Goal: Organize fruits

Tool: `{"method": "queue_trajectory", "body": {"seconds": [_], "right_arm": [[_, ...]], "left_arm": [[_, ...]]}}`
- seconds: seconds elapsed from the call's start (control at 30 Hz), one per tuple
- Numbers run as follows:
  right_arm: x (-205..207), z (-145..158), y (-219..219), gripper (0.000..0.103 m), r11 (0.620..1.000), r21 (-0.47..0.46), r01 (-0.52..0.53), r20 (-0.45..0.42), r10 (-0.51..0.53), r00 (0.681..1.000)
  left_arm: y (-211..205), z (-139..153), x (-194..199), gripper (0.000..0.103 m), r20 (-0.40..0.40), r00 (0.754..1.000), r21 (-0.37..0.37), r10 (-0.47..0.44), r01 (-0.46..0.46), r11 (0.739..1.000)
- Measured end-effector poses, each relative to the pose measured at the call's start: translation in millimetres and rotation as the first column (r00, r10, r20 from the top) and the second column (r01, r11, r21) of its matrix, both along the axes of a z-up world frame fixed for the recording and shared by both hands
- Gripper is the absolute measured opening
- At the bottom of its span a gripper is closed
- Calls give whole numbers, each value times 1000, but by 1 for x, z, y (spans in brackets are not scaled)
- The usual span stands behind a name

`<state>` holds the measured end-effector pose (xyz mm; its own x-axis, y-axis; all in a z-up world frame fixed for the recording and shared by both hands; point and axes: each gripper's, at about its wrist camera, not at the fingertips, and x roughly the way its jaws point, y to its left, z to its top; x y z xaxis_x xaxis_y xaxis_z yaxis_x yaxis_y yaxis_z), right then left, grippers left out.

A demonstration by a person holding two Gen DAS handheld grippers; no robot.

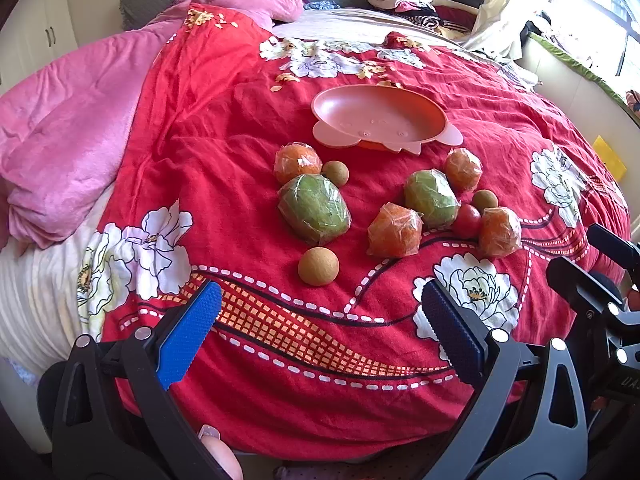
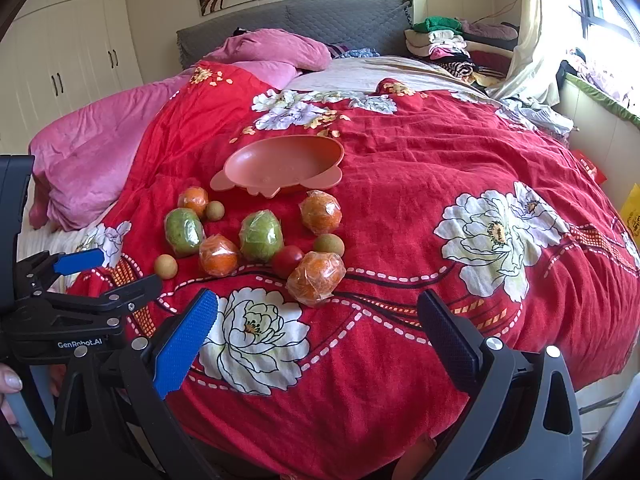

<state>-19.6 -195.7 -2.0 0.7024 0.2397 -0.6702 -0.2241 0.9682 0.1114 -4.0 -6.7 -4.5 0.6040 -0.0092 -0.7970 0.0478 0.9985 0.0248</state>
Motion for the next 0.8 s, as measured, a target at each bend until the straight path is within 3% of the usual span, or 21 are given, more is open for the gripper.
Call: {"method": "queue_trajectory", "body": {"seconds": [0.8], "right_arm": [[0, 0, 0, 99, 1000, -5, -6, -3, 6, 1000]], "left_arm": [[3, -3, 1, 95, -9, 1000, -17, -26, 25, 1000]]}}
